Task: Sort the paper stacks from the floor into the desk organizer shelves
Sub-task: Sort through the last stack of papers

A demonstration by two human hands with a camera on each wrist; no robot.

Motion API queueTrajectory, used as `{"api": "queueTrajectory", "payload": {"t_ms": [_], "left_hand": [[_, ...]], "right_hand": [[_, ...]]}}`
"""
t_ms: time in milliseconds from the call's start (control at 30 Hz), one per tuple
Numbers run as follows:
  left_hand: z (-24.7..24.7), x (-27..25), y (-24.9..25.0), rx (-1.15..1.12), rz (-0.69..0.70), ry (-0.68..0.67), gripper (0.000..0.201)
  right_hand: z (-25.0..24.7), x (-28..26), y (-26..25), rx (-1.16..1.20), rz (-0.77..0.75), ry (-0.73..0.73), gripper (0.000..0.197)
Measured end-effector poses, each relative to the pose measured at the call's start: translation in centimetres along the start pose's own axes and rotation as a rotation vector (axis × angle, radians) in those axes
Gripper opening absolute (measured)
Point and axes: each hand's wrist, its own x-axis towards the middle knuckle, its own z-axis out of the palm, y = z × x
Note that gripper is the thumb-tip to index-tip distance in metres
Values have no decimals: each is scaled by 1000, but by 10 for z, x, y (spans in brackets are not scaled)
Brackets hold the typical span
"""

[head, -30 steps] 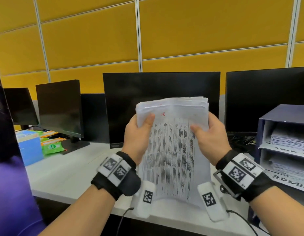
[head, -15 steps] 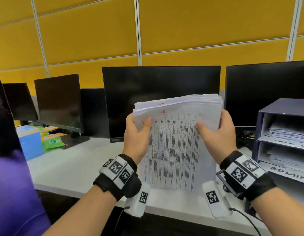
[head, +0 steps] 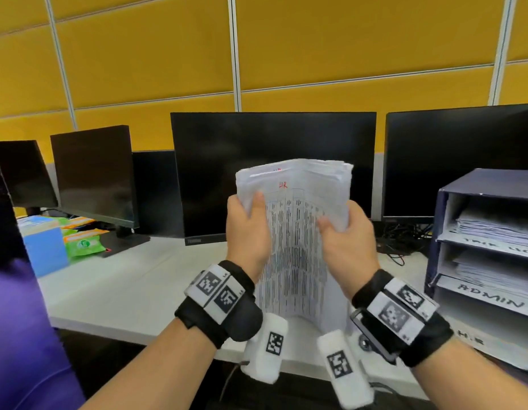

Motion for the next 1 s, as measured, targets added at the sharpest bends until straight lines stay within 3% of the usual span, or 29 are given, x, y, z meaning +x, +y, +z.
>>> {"api": "queueTrajectory", "payload": {"t_ms": [133, 267, 400, 500, 733, 867, 1000], "left_hand": [[2, -5, -2, 58, 0, 4, 29], [-13, 5, -24, 38, -155, -89, 37], [-22, -15, -60, 132, -204, -119, 23], [-28, -25, -79, 161, -236, -161, 24], [-23, -34, -87, 67, -284, -85, 28], [-28, -28, -82, 98, -239, -76, 36], [-33, 0, -47, 165, 58, -68, 63]], "right_hand": [[-3, 6, 6, 20, 43, 18, 25], [-23, 4, 30, -8, 93, 58, 31], [-27, -25, 62, -81, 170, -27, 39], [-27, -33, 68, -70, 207, -57, 42], [-21, -43, 67, -11, 185, 14, 46], [-30, -37, 65, -2, 190, 1, 43], [-35, -22, 60, -39, 172, -85, 42]]}}
